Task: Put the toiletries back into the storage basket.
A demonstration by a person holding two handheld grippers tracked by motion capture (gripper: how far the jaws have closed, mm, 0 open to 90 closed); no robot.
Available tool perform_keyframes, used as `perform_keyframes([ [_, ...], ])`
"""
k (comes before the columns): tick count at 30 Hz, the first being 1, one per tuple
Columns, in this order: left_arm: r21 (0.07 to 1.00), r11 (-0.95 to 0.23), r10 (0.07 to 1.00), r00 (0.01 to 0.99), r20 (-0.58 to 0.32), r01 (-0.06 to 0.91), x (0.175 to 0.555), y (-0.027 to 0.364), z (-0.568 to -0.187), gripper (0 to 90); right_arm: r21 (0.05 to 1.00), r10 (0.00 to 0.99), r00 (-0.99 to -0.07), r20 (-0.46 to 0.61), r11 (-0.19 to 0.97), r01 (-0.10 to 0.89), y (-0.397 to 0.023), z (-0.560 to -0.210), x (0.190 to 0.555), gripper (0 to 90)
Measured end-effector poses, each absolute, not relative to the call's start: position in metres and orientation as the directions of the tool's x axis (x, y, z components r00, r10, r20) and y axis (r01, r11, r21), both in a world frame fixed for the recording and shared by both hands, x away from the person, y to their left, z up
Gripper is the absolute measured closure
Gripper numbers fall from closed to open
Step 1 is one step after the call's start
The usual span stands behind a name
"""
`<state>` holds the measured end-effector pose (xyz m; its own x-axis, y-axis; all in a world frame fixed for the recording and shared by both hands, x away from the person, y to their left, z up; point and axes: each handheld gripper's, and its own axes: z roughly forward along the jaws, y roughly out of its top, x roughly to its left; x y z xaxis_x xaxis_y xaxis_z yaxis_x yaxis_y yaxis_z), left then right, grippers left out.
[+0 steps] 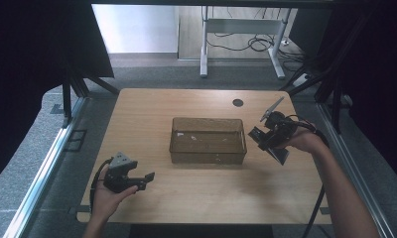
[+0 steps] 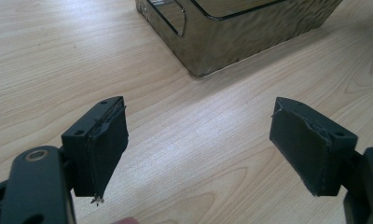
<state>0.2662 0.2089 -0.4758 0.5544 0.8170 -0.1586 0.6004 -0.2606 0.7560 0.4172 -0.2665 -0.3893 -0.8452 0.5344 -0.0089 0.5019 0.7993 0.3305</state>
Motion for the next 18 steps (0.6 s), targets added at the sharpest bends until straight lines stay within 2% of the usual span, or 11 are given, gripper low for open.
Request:
perform_keyframes([
  [18, 0.759, -0.246, 0.811, 0.556, -0.179, 0.603, 0.266, 0.212, -0.475, 19.5, 0.339, 0.465, -0.885, -0.014, 0.835, 0.433, -0.224, -0.369, 0.449, 47.0],
])
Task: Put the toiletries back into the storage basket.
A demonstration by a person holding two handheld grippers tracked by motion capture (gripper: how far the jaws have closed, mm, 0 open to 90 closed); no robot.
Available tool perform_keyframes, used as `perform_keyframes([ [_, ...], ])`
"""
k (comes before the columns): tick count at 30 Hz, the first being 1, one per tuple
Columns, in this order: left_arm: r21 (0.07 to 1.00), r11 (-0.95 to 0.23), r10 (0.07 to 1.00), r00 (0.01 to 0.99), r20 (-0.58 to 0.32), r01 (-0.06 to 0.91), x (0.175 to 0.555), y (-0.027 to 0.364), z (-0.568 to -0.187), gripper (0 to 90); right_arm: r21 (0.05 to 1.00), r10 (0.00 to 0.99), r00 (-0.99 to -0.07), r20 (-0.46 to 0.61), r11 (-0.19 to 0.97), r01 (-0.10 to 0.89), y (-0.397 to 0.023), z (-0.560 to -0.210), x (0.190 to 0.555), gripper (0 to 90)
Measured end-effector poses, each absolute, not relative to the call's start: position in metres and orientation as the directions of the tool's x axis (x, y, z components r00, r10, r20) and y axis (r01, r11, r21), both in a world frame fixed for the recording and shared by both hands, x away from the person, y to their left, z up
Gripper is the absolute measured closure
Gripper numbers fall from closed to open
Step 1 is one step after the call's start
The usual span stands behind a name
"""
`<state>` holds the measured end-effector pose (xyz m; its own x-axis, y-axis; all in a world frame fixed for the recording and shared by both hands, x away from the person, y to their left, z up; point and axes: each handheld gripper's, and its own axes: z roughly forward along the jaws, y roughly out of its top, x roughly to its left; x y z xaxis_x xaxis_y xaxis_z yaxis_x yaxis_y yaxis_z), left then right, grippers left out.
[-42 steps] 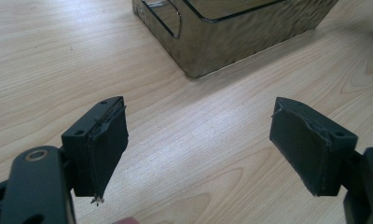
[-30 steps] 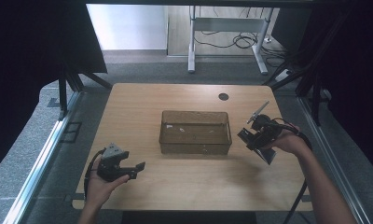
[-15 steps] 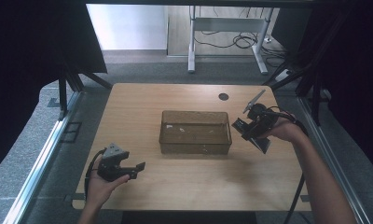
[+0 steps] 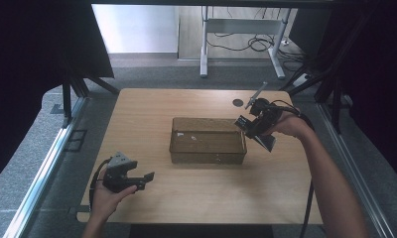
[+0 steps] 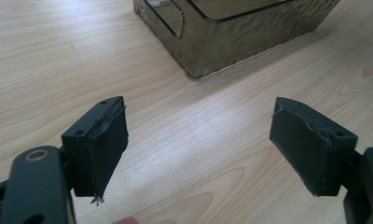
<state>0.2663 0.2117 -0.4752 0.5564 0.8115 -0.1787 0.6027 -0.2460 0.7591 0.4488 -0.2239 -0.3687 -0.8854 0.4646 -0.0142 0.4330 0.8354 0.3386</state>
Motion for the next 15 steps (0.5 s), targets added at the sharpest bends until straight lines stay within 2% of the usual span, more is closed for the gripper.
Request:
perform_keyframes([
  [15, 0.76, -0.24, 0.813, 0.553, -0.181, 0.603, 0.267, 0.215, -0.475, 19.5, 0.319, 0.399, -0.917, -0.017, 0.871, 0.373, -0.181, -0.366, 0.47, 47.1],
])
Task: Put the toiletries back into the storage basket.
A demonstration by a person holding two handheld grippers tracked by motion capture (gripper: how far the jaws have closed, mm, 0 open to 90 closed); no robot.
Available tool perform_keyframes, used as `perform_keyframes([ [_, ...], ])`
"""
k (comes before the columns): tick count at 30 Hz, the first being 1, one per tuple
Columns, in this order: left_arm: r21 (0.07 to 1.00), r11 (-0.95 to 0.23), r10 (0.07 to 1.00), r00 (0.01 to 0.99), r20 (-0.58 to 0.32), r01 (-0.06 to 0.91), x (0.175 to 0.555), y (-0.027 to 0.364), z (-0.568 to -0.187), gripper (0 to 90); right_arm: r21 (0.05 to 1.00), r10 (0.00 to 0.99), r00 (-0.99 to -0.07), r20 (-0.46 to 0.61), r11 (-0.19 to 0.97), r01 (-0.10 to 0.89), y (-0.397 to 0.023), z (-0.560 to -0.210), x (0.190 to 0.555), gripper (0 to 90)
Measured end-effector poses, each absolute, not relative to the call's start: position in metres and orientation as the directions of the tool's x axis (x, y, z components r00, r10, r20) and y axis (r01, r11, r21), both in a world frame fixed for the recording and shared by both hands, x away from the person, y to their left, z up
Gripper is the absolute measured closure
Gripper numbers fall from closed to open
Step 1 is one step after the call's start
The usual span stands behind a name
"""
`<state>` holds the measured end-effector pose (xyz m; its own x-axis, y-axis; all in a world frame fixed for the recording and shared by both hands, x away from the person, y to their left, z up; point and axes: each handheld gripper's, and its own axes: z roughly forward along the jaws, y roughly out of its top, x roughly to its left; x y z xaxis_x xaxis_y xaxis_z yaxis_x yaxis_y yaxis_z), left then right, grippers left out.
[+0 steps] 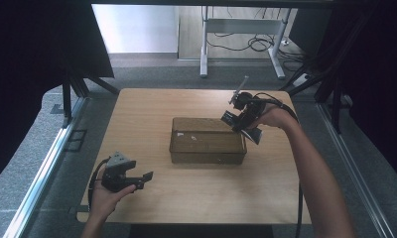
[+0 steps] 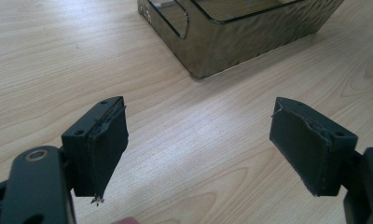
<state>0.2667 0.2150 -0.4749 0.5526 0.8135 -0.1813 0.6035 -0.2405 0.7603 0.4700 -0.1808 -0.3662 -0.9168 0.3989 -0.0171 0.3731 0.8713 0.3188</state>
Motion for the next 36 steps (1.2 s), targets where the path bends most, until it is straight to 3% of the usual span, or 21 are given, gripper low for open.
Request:
perform_keyframes([
  [36, 0.761, -0.244, 0.809, 0.559, -0.181, 0.601, 0.267, 0.214, -0.475, 19.5, 0.277, 0.287, -0.958, -0.009, 0.921, 0.273, -0.123, -0.39, 0.485, 47.0],
])
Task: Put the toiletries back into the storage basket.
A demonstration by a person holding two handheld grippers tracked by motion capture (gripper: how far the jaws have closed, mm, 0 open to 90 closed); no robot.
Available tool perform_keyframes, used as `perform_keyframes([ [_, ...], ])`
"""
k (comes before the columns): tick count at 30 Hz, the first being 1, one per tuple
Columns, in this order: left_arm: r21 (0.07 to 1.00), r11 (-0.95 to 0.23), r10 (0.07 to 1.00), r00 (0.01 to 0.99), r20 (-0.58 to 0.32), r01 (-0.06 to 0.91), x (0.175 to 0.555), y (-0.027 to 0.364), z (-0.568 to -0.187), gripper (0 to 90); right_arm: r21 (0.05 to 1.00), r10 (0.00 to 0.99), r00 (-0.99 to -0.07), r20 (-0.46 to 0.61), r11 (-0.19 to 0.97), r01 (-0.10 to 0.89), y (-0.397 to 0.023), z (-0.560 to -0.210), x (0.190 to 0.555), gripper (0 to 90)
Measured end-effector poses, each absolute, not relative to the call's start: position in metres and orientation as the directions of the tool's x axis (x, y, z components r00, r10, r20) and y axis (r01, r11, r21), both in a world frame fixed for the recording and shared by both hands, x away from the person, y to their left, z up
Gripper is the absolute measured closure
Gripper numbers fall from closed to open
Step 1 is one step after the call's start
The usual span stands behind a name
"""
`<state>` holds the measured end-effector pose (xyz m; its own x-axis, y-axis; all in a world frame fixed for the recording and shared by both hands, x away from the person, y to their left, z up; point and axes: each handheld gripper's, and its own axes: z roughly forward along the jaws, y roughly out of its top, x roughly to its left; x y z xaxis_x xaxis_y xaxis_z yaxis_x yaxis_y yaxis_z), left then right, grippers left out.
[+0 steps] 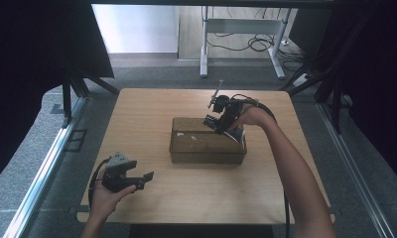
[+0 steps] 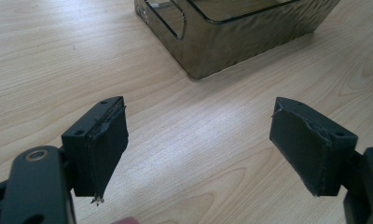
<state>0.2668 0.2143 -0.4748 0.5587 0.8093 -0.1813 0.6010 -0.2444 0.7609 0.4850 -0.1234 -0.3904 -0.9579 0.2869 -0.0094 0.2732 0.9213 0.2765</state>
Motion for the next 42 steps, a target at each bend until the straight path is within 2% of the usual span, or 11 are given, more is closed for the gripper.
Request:
perform_keyframes([
  [42, 0.758, -0.242, 0.815, 0.551, -0.179, 0.605, 0.267, 0.216, -0.476, 19.5, 0.232, 0.217, -0.976, -0.002, 0.95, 0.21, -0.111, -0.431, 0.488, 46.9],
])
